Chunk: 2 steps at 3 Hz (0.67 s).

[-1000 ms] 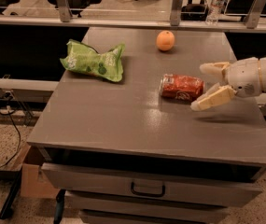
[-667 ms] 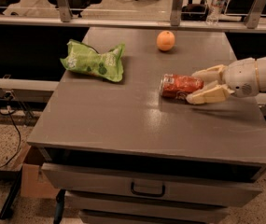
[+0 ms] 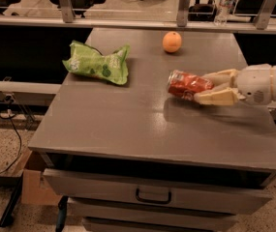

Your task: Move coke can near orange

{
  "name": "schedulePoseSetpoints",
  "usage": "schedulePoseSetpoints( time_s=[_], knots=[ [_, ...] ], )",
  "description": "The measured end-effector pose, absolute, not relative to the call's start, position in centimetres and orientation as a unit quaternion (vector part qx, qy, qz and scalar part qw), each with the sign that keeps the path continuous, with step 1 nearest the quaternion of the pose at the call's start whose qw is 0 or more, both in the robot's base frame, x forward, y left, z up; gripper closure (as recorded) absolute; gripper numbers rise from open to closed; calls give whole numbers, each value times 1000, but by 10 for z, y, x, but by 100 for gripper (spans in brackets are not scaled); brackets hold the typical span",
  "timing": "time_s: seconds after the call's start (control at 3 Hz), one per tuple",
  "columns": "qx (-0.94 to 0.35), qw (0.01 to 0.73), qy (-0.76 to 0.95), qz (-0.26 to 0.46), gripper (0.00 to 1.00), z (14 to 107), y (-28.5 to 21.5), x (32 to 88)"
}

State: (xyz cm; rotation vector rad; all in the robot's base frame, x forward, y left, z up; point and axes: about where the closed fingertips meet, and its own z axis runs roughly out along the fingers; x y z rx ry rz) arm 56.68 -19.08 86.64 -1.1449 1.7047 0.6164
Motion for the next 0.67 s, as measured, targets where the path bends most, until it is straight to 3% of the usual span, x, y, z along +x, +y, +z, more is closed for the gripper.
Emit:
schedulePoseSetpoints(
  time_s=[0.33,0.67],
  knots=[
    [-409,544,704,203,100,891,-217,583],
    [-368,576,720,122,100,920,-243,610]
  ],
)
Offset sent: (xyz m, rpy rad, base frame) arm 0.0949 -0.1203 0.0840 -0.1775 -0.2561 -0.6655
